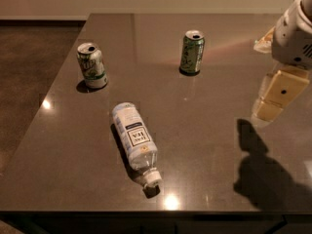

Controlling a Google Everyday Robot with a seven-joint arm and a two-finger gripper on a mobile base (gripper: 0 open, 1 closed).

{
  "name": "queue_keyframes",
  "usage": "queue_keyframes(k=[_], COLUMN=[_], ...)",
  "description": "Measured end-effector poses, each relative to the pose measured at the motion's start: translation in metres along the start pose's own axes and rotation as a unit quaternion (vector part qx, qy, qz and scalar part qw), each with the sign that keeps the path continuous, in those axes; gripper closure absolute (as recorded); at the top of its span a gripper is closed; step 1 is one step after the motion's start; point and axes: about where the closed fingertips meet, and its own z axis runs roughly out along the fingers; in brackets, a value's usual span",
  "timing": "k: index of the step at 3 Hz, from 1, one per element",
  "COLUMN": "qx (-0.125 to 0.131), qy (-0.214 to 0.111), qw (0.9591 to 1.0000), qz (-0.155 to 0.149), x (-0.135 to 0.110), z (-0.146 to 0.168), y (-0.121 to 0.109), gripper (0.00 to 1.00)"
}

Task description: Place blue plastic bottle upright

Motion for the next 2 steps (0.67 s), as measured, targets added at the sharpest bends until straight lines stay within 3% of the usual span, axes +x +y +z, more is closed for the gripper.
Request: queue_keyframes(k=[2], qx=[-0.023], qy=[-0.036], qw=[0.9966], qz=[0.070], x=[-0.057], z=[0.014], y=[0.020], gripper=[0.00])
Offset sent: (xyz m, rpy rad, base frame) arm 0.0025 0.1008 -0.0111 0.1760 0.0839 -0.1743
